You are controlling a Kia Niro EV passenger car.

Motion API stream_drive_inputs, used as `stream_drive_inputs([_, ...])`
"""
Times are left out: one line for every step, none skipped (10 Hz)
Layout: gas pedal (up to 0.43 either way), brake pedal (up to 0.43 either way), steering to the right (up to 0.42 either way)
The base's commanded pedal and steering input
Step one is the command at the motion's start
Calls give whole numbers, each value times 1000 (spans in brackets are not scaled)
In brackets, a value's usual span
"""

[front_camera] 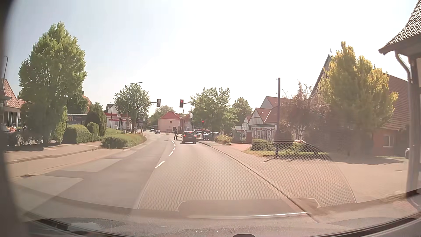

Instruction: Follow the waypoints while adhering to traffic rules and regulations

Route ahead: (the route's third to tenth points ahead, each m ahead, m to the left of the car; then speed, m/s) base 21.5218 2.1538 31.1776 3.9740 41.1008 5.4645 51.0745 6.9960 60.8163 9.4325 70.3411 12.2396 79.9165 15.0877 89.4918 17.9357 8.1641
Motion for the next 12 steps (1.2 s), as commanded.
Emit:
stream_drive_inputs([39, 0, -35])
stream_drive_inputs([39, 0, -35])
stream_drive_inputs([39, 0, -35])
stream_drive_inputs([39, 0, -34])
stream_drive_inputs([39, 0, -31])
stream_drive_inputs([39, 0, -25])
stream_drive_inputs([39, 0, -23])
stream_drive_inputs([28, 0, -24])
stream_drive_inputs([28, 0, -27])
stream_drive_inputs([28, 0, -27])
stream_drive_inputs([28, 0, -27])
stream_drive_inputs([28, 0, -27])
